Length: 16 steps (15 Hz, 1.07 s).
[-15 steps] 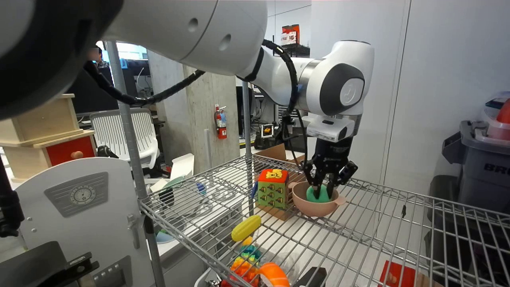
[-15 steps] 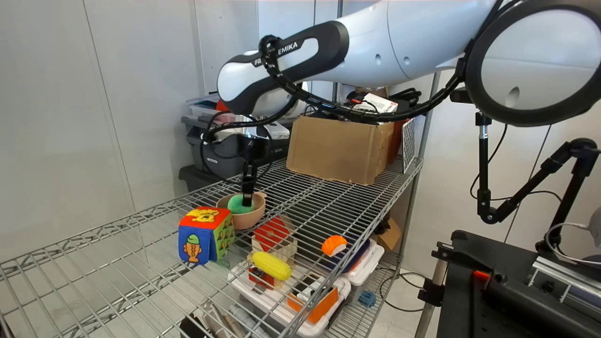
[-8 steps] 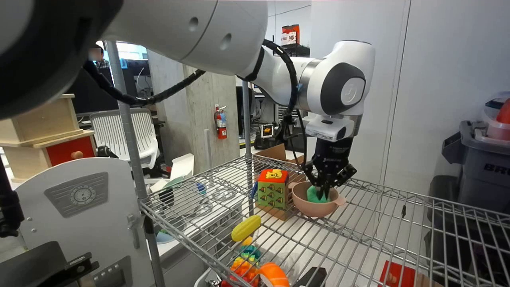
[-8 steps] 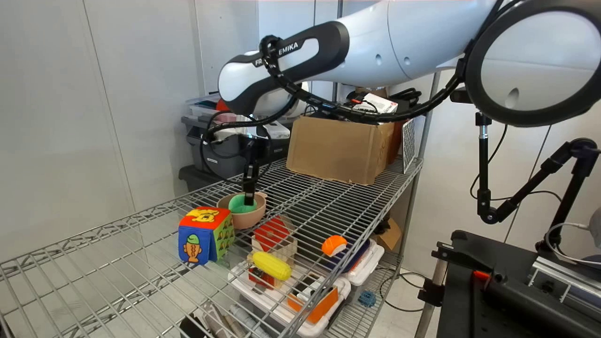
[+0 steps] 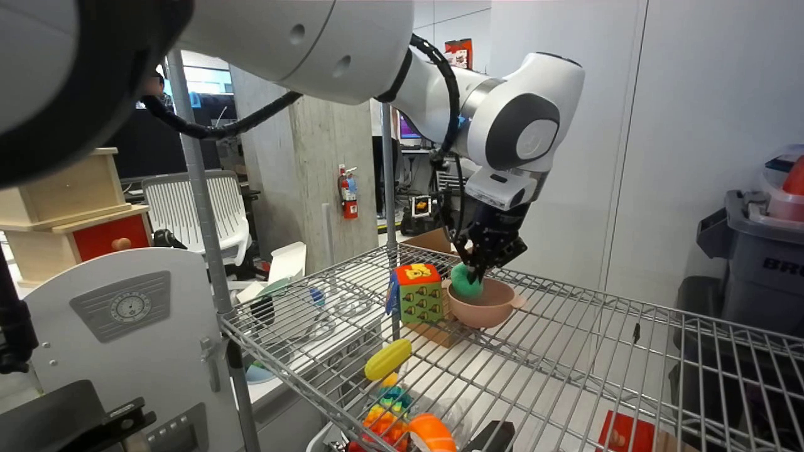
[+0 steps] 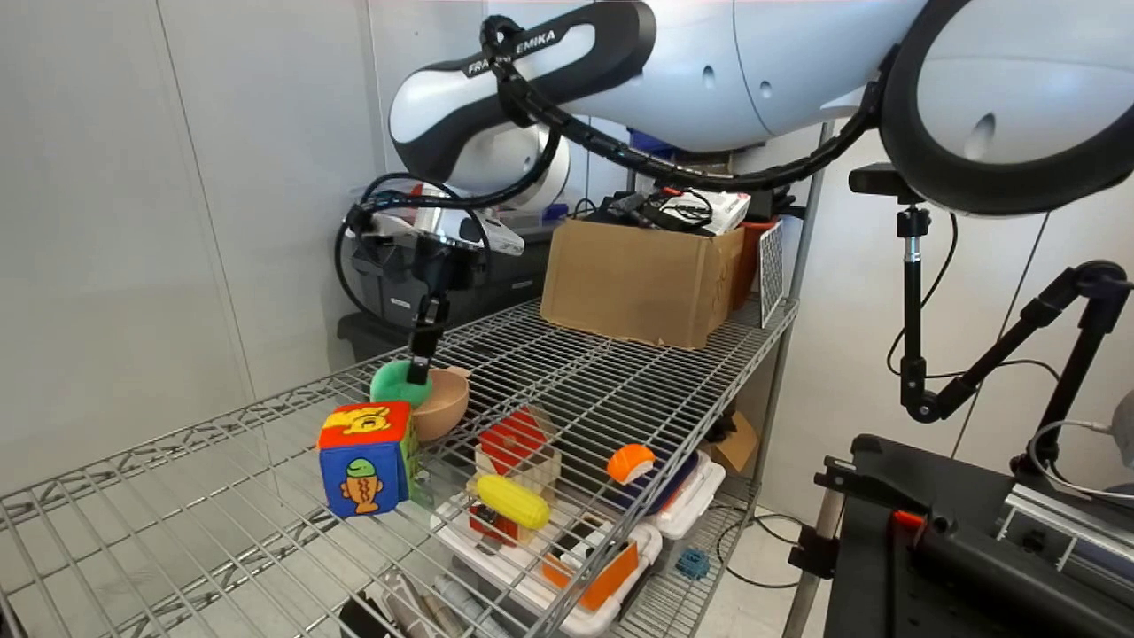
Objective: Remove the green object from the bowl
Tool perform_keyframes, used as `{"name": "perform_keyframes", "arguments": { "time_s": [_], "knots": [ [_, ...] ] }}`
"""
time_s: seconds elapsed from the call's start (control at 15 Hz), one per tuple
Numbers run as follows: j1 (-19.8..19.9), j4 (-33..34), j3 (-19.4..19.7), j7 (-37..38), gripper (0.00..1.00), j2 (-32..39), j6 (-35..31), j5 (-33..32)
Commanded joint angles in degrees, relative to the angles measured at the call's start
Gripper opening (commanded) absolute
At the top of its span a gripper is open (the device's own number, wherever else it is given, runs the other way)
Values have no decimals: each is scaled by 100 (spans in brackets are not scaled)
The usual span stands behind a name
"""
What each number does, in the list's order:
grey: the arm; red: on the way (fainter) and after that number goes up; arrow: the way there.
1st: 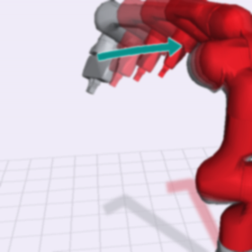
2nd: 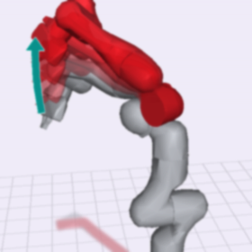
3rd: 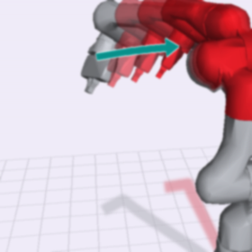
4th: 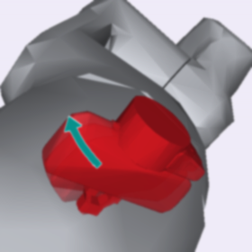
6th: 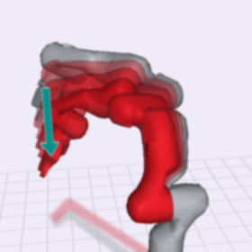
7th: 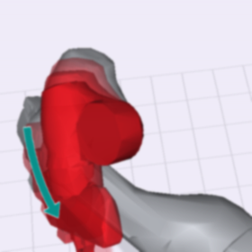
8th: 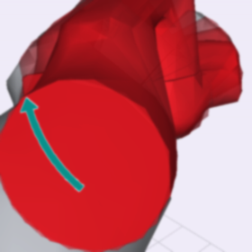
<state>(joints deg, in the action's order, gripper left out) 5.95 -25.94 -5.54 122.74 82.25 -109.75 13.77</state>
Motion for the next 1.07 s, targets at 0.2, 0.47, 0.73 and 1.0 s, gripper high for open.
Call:
{"name": "perform_keyframes", "arguments": {
  "time_s": [0.2,0.47,0.73,1.0],
  "knots": [
    [109,-114,-428,-659,2,-406,553,423],
    [231,-195,-416,-521,2,-666,1507,518],
    [356,-119,-191,-500,2,-779,2197,351],
    [578,-128,101,-592,2,-851,2439,138]
  ]
}}
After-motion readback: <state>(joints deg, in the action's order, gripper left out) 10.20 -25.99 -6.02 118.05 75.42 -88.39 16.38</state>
